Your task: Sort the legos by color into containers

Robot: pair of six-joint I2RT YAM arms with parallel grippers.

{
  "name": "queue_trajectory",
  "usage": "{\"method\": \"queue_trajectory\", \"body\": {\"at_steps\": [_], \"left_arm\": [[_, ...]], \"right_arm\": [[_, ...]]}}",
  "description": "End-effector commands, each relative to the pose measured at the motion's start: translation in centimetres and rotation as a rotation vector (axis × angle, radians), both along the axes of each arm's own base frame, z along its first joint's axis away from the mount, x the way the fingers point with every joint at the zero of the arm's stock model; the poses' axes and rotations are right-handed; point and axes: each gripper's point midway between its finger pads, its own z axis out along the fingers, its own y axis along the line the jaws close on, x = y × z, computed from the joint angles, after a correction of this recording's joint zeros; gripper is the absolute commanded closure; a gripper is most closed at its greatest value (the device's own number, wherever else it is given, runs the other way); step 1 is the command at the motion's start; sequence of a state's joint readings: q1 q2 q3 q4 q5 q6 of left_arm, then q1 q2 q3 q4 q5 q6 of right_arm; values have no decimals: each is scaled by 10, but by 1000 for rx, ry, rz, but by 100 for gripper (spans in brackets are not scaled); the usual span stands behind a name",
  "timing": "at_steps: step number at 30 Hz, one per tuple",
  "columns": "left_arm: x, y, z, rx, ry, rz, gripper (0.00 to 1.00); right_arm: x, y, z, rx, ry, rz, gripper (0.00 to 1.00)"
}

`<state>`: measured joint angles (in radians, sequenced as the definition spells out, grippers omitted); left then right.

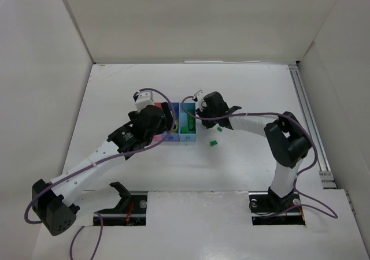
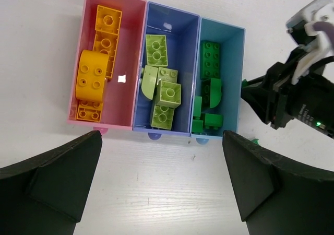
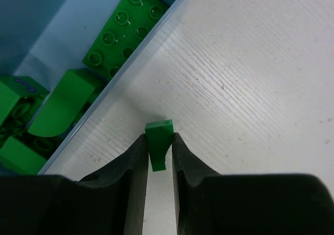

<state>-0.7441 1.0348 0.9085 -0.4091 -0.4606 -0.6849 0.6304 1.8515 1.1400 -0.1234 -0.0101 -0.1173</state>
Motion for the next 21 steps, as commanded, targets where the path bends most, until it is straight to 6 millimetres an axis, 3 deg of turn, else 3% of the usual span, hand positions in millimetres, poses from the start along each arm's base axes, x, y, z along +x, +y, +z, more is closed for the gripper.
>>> {"method": "queue_trajectory", "body": {"at_steps": [1,6,9,10,14,16,20,21], "left_arm": [[5,5,9,-6,-28,35,0],[4,6,10,-6,-37,30,0],[4,6,10,2,-38,25,0],[4,7,9,10,-39,21,0],[6,3,11,1,-53,5,0],[6,-3,8,-10,-41,-17,0],[6,-5,5,0,-32,-30,0],[6,-5,5,0,-32,-30,0]], "right_arm": [[9,11,64,112,-122,-32,80],[5,10,105,157,-172,-26,80],[6,20,127,194,-197,-1,80],[0,33,135,215,-203,34,80],[-4,58,130,225,-184,89,80],[-5,67,118,207,-159,102,77],[-4,75,118,219,-150,100,59],[-4,75,118,219,-150,100,59]]}}
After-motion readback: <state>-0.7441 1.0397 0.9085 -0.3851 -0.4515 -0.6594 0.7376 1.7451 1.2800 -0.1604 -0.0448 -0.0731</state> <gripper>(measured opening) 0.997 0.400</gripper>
